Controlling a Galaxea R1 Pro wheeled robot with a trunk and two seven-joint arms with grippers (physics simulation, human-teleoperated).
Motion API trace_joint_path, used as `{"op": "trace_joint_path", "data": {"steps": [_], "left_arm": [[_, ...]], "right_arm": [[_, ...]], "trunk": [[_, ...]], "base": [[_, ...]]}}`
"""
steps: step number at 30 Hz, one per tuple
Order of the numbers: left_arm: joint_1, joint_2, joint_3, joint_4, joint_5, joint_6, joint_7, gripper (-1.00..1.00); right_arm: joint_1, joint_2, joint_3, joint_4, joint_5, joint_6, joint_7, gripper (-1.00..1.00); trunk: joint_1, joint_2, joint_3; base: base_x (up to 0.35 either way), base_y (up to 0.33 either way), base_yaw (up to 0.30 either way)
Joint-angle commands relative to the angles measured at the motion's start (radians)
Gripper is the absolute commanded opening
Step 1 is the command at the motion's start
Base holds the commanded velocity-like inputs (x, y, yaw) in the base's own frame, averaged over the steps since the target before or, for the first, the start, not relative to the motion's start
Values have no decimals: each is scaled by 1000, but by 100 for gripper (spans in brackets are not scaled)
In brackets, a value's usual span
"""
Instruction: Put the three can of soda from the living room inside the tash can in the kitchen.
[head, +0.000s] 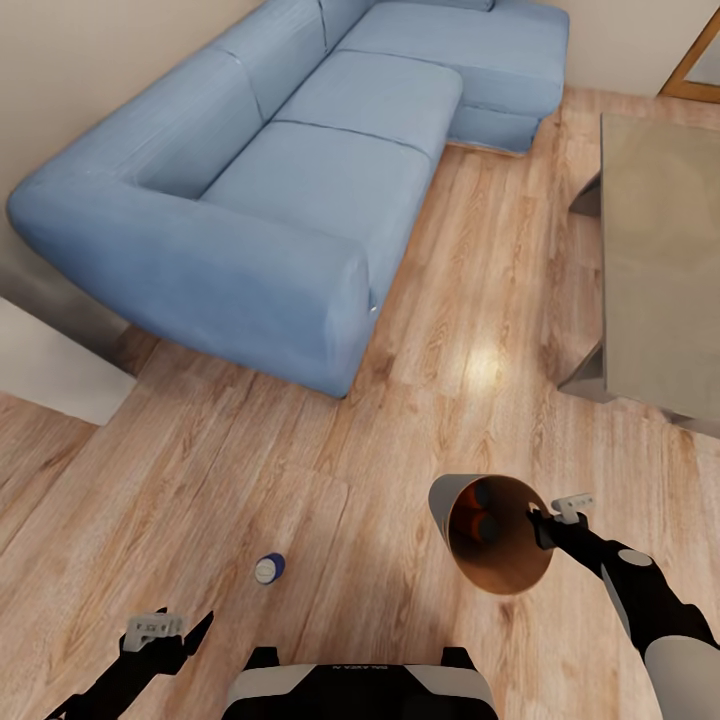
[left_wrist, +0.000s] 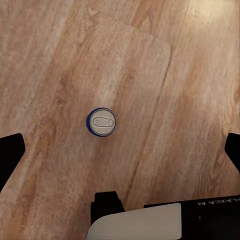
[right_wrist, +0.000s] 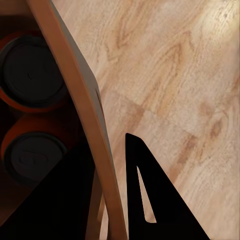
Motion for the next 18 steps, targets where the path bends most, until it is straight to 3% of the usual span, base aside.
{"op": "trace_joint_path", "data": {"steps": [1, 4, 6, 7, 8, 9, 12, 14, 18], "left_arm": [[-1, 0, 0, -13, 2, 4, 1, 100], [-5, -1, 1, -56, 6, 50, 2, 100], [-21, -1, 3, -93, 8, 165, 4, 100], [-48, -2, 4, -125, 10, 255, 6, 100], [-68, -2, 4, -143, 9, 296, 9, 100], [-160, -4, 4, -197, 4, 415, 53, 100], [-205, -17, 2, -208, 2, 458, 112, 100], [-236, -66, -8, -169, 0, 484, 169, 100], [-278, -127, -26, -139, -2, 509, 199, 100]], "right_arm": [[0, 0, -1, 0, -8, 2, 9, -100], [0, -1, 0, 0, -7, 2, 11, -100], [0, 0, 0, 0, -6, 2, 11, -100], [0, 0, 0, 0, -6, 2, 11, -100], [0, 0, 1, 0, -6, 2, 11, -100], [0, 2, 1, 0, -5, 2, 10, -100], [0, 2, 1, 0, -5, 3, 8, -100], [0, 1, 1, 0, -5, 3, 6, -100], [0, 0, 1, -1, -5, 3, 7, -100]], "trunk": [[0, 0, 0], [0, 0, 0], [0, 0, 0], [0, 0, 0], [0, 0, 0], [0, 0, 0], [0, 0, 0], [4, -7, -3], [19, -35, -16]], "base": [[103, -4, 0], [53, -2, 0], [24, -1, 0], [14, -1, 0], [11, 0, 0], [5, 0, 0], [3, 0, 0], [1, 0, 0], [0, 0, 0]]}}
